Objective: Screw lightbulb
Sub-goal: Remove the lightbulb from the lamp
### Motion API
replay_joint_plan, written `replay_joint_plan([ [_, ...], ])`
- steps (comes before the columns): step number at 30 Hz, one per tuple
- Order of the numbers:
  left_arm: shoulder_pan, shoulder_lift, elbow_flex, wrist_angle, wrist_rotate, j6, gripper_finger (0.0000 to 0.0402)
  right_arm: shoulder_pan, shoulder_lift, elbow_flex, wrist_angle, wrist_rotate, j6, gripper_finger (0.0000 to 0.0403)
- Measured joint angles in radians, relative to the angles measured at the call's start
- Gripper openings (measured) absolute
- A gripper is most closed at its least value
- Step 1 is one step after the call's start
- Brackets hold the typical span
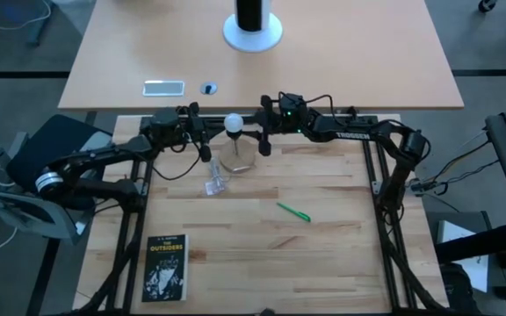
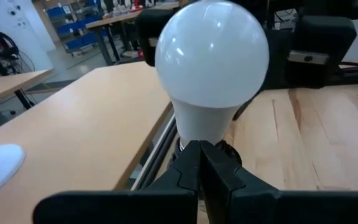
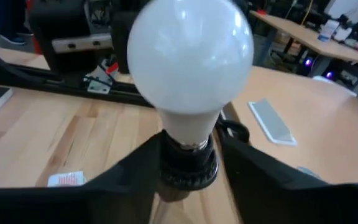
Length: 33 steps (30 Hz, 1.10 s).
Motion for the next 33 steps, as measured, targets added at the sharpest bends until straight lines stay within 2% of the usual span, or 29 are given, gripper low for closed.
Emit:
replay_joint_plan([
  [4,-0.003,0.023,0.0,0.036,0.0,-0.005,0.0,0.012,0.0,0.001,0.024,0.0,-0.016,0.021],
  [7,-0.004,0.041,0.0,0.065,0.001,-0.006,0.0,0.022,0.005,0.006,0.041,0.0,-0.027,0.0238],
  [13,-0.01,0.065,0.0,0.086,0.009,-0.01,0.0,0.026,0.047,0.007,0.122,0.004,-0.032,0.0252],
  [22,-0.012,0.069,0.0,0.101,0.026,-0.009,0.0,0.028,0.056,0.007,0.169,0.006,-0.033,0.0206],
  [30,-0.012,0.05,0.0,0.101,0.026,-0.01,0.0,0.027,0.03,0.007,0.166,0.017,-0.029,0.0118],
  [33,-0.012,0.023,0.0,0.1,0.026,-0.01,0.0,0.026,-0.02,0.007,0.108,0.058,-0.036,0.0118],
])
